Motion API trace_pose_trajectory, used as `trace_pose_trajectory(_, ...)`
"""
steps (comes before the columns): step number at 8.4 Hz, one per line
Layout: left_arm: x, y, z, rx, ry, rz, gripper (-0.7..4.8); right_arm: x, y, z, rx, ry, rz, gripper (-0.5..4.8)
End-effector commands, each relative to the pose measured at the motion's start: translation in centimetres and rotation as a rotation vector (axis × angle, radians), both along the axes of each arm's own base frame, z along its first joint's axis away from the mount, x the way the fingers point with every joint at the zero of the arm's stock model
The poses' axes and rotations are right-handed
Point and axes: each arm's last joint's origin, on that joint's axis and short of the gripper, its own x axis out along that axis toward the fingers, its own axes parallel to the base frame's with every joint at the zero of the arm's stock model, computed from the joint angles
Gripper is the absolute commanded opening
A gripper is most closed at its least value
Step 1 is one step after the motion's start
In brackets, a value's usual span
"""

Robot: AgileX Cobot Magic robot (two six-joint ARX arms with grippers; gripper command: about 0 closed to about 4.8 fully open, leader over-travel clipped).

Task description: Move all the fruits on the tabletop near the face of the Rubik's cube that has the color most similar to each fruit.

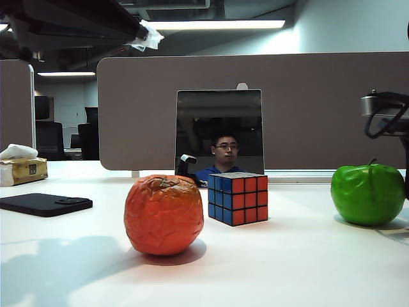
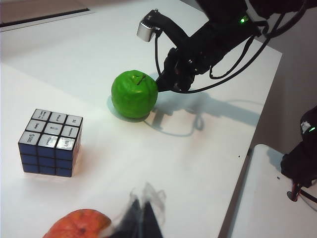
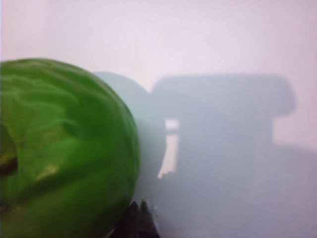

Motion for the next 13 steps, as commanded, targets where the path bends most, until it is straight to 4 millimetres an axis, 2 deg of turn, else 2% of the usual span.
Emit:
trace_pose_trajectory(1, 0.0, 0.0, 0.2, -0.006, -0.011, -0.003, -0.05, 0.6, 0.4, -0.4, 0.042, 0.001, 0.032, -0.01)
trace_pose_trajectory(5, 0.0, 0.0, 0.1, 0.002, -0.001, -0.002, -0.05, 1.9, 1.0, -0.6, 0.094, -0.089, 0.073, -0.01)
trace_pose_trajectory(6, 0.0, 0.0, 0.0, 0.007, 0.010, -0.003, -0.05, 2.5, 1.2, -1.4, 0.127, -0.076, 0.091, -0.01)
trace_pose_trajectory(10, 0.0, 0.0, -0.1, 0.012, 0.017, -0.001, -0.05, 1.7, 1.3, -1.9, 0.167, 0.026, 0.116, -0.01)
trace_pose_trajectory(12, 0.0, 0.0, -0.1, 0.015, 0.016, 0.006, -0.05, 1.6, 2.2, -1.8, 0.210, 0.029, 0.174, -0.01)
trace_pose_trajectory(13, 0.0, 0.0, -0.1, 0.017, 0.015, 0.014, -0.05, 1.8, 3.1, -1.5, 0.213, -0.023, 0.209, -0.01)
